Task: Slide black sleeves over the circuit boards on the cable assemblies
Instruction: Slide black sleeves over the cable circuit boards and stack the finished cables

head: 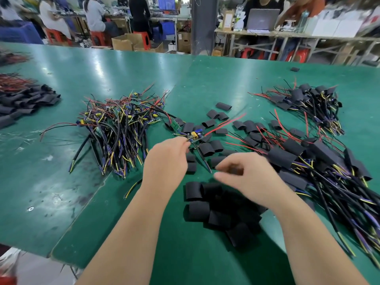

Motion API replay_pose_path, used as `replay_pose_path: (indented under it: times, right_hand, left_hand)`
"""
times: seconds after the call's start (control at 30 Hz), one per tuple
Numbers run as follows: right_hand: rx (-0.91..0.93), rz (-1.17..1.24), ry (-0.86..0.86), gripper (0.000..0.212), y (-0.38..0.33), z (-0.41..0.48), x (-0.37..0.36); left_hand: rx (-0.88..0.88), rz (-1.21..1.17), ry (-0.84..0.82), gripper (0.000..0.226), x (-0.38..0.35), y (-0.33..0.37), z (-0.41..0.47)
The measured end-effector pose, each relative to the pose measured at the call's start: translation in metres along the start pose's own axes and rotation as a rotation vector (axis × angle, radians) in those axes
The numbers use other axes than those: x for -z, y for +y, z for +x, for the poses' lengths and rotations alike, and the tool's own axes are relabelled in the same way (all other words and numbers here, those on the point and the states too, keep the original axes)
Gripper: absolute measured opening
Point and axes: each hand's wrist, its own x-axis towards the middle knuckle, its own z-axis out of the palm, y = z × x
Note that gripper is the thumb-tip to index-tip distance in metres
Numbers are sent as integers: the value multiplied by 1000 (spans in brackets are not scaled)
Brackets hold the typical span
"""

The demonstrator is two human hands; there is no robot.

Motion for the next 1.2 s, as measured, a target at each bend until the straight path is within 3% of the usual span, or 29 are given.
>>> replay_pose_path:
  times: [0.13,0.2,0.37,0.5,0.6,0.7,0.77,0.83,0.9,1.03,1.2]
  right_hand:
    - [130,-102,-338,57,-13,-7,-19]
    - [97,-141,-351,55,-14,-6,-23]
    - [130,-192,-53,24,-10,1,-23]
    - [45,-125,152,8,-6,2,-24]
    - [-64,-37,297,16,-3,2,-21]
    - [-185,221,435,41,1,5,-12]
    - [-269,621,458,53,3,6,-3]
    - [-324,1029,442,51,8,8,5]
    - [-366,1280,452,40,13,10,12]
    - [-346,1588,527,11,19,12,24]
    - [-298,1764,576,25,22,6,29]
  left_hand:
    - [62,-78,27,20,1,-6,1]
    - [50,-99,28,18,-1,-5,1]
    - [48,-104,31,18,-4,-4,1]
    - [28,-132,64,16,-2,-3,-1]
    - [15,-161,85,15,-1,-2,-1]
    - [-17,-194,100,17,-1,-3,-2]
    - [-42,-208,112,19,-1,-3,-3]
    - [-64,-218,128,18,-1,-2,-3]
    - [-83,-221,136,17,-1,-2,-4]
    - [-107,-235,155,14,-2,-2,-4]
    - [-136,-248,200,14,-3,-3,-4]
